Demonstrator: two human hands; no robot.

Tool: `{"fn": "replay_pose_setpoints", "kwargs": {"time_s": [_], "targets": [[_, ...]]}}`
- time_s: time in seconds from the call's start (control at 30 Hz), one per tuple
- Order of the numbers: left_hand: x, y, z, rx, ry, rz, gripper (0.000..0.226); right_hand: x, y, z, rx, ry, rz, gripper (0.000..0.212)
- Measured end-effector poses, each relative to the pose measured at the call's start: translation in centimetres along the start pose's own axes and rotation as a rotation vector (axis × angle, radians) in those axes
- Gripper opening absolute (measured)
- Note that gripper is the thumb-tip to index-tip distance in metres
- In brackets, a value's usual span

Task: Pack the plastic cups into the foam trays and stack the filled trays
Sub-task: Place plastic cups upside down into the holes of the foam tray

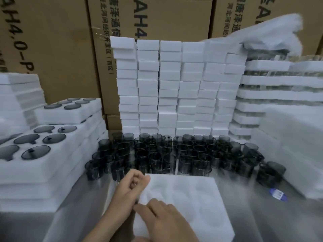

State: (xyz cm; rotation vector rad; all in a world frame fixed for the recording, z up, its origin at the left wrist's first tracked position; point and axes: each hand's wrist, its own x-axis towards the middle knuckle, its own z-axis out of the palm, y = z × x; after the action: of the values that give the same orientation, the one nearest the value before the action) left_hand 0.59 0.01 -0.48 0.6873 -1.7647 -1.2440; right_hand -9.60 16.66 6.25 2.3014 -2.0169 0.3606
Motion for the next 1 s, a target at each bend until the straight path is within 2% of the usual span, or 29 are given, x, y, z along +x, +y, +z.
{"fn": "replay_pose_setpoints", "kwargs": {"time_s": [0.1, 0.23, 0.3, 0.37, 0.43, 0.6, 0.63, 0.7, 0.77, 0.83, 0.9, 0.93, 1.0], "targets": [[0.3, 0.1, 0.0, 0.066, 0.026, -0.044, 0.048, -0.3, 3.8, 0.6, 0.205, 0.066, -0.053, 0.068], [0.6, 0.5, -0.1, 0.109, 0.093, -0.094, 0.026, -2.7, 11.4, -1.0, 0.182, 0.326, 0.277, 0.046], [0.6, 0.6, -0.3, 0.11, 0.132, -0.101, 0.024, -3.6, 14.4, -0.7, 0.269, 0.344, 0.439, 0.034], [0.6, 0.6, -0.1, 0.118, 0.161, -0.124, 0.026, -3.6, 15.3, 0.1, 0.525, 0.268, 0.551, 0.023], [0.5, 0.7, 0.3, 0.102, 0.173, -0.137, 0.029, -3.3, 15.4, 1.2, 0.705, 0.287, 0.584, 0.016], [0.4, 1.0, 0.1, 0.04, 0.294, -0.091, 0.011, -2.6, 15.3, 1.6, 0.862, 0.453, 0.622, 0.007], [0.3, 0.9, 0.0, 0.058, 0.253, -0.1, 0.012, -2.6, 15.3, 1.8, 0.886, 0.463, 0.626, 0.007], [0.0, 0.4, 0.2, 0.143, 0.13, -0.132, 0.036, -2.6, 15.4, 2.0, 0.913, 0.436, 0.624, 0.005], [0.0, 0.3, 0.4, 0.169, 0.112, -0.16, 0.042, -2.6, 15.6, 2.2, 0.913, 0.411, 0.616, 0.005], [0.1, 0.9, 0.6, 0.155, 0.207, -0.098, 0.031, -2.4, 15.7, 2.1, 0.932, 0.44, 0.618, 0.003], [0.4, 1.6, 0.2, 0.154, 0.39, 0.003, 0.013, -2.4, 16.3, 2.0, 0.943, 0.547, 0.644, 0.001], [0.4, 1.8, -0.4, 0.21, 0.48, 0.044, 0.012, -2.5, 16.8, 2.0, 0.918, 0.61, 0.653, 0.003], [0.4, 1.7, -2.2, 0.471, 0.547, 0.077, 0.033, -2.9, 18.4, 2.3, 0.744, 0.691, 0.687, 0.002]]}}
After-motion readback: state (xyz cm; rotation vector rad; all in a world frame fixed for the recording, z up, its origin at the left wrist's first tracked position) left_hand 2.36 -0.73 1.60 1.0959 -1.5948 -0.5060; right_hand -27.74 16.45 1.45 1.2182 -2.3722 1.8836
